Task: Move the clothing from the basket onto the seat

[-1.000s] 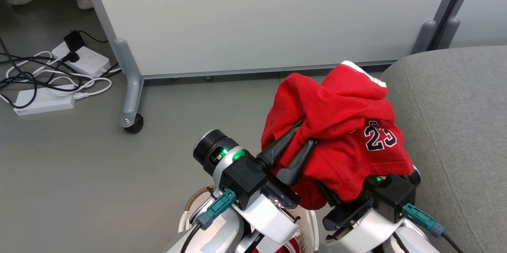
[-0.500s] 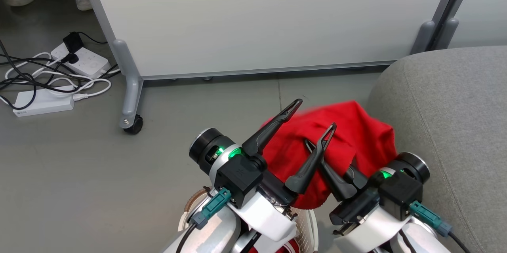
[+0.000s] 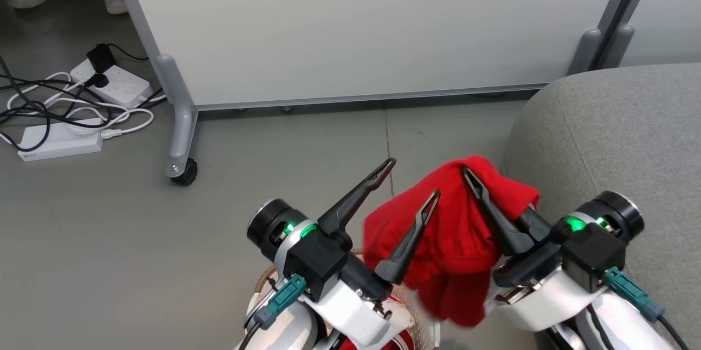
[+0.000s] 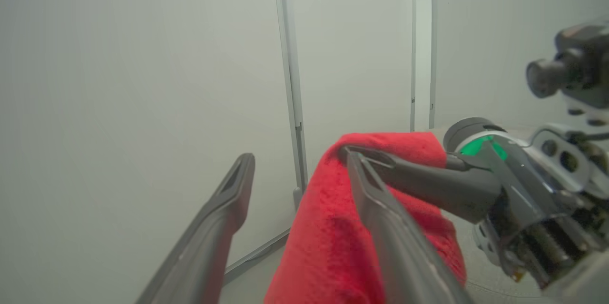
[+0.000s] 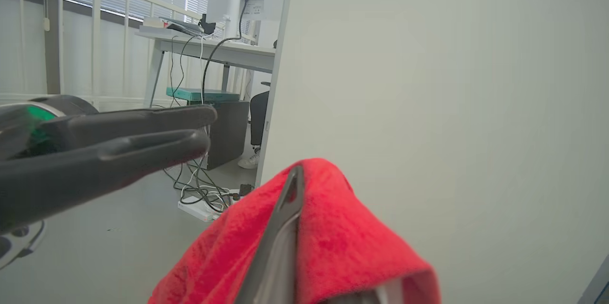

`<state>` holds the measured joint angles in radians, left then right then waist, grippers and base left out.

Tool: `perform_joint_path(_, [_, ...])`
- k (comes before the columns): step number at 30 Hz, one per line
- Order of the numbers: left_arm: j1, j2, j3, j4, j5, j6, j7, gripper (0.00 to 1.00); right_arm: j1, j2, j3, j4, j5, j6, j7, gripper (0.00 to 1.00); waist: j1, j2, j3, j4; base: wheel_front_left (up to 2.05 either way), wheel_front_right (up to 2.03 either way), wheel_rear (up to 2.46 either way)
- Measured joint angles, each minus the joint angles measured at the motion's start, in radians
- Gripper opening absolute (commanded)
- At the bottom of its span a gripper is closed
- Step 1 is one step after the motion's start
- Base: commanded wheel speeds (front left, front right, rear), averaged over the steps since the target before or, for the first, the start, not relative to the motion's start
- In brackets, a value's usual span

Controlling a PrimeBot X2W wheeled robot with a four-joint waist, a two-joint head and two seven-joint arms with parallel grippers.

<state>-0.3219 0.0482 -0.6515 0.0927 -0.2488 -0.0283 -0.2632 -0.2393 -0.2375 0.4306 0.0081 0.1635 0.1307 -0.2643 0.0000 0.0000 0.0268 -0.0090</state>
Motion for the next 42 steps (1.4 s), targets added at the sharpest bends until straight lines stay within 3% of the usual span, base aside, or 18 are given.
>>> perform_joint_path(6, [0.055, 0.001, 0.031, 0.025, 0.028, -0.034, 0.0, 1.0, 0.043, -0.018, -0.075, 0.003, -0.042, 0.0, 0.0, 0.0, 0.0, 0.0, -0.002, 0.003, 0.0, 0.0, 0.0])
perform_joint_path(8, [0.08, 0.0, 0.045, 0.03, 0.029, -0.051, 0.0, 1.0, 0.074, -0.003, -0.142, 0.02, -0.039, 0.0, 0.0, 0.0, 0.0, 0.0, -0.004, 0.005, 0.0, 0.0, 0.0])
perform_joint_path(14, [0.119, 0.001, 0.052, 0.05, 0.063, -0.083, 0.0, 1.0, 0.118, 0.018, -0.217, 0.043, -0.063, 0.0, 0.0, 0.0, 0.0, 0.0, -0.009, 0.004, 0.0, 0.0, 0.0])
perform_joint_path(23, [0.185, 0.008, 0.028, 0.097, 0.092, -0.099, 0.0, 1.0, 0.164, 0.061, -0.312, 0.113, -0.071, 0.0, 0.0, 0.0, 0.0, 0.0, -0.011, -0.006, 0.0, 0.0, 0.0])
perform_joint_path(42, [0.212, 0.027, -0.008, 0.148, 0.071, -0.101, 0.0, 1.0, 0.171, 0.071, -0.35, 0.196, -0.067, 0.0, 0.0, 0.0, 0.0, 0.0, 0.0, -0.007, 0.0, 0.0, 0.0])
